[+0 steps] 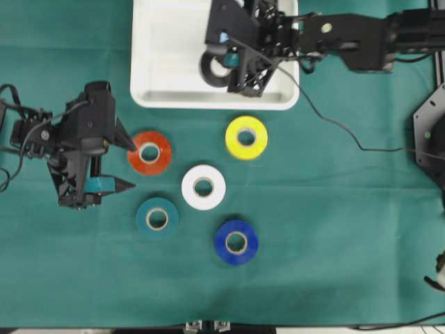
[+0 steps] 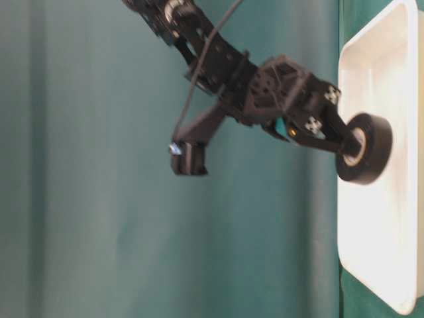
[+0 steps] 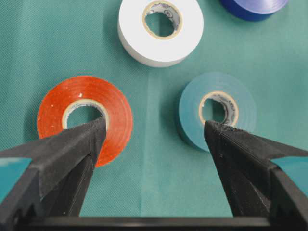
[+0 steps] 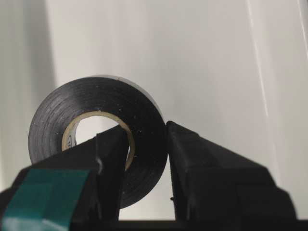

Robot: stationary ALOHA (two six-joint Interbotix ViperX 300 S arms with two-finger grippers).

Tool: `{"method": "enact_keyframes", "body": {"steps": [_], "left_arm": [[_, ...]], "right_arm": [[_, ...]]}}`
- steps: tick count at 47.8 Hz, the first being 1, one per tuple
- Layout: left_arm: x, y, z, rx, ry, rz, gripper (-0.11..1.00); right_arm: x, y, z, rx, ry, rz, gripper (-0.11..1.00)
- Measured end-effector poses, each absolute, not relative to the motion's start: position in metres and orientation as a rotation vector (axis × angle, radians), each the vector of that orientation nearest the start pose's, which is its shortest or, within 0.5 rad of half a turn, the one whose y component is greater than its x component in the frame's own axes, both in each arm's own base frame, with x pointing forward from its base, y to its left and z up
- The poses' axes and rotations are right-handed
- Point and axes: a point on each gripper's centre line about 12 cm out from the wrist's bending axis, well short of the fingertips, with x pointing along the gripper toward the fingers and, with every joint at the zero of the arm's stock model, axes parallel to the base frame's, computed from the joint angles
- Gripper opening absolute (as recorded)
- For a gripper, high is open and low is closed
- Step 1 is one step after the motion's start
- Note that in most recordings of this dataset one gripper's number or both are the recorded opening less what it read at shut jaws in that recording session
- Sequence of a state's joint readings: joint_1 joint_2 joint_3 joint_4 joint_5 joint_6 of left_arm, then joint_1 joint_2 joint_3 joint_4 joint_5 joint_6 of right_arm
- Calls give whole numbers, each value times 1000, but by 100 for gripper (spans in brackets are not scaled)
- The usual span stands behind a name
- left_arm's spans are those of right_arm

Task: Put the tape alternately from left to right into the white case.
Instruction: 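Carry the black roll into the white tray and release it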

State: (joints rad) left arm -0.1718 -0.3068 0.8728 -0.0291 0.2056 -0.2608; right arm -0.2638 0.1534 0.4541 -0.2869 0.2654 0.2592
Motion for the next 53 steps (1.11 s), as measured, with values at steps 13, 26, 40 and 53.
{"method": "enact_keyframes", "body": {"steps": [13, 26, 40, 53], "left_arm": [[299, -52, 187, -210, 790, -55, 57], [299, -52, 186, -207, 792, -55, 57], [299, -52, 186, -208, 790, -54, 57], [299, -52, 186, -209, 792, -53, 57]], "right_arm": [[419, -124, 137, 62, 895, -308, 24], [420, -124, 135, 64, 898, -308, 24], [419, -125, 134, 66, 899, -311, 25], [418, -125, 134, 68, 911, -314, 71]]}}
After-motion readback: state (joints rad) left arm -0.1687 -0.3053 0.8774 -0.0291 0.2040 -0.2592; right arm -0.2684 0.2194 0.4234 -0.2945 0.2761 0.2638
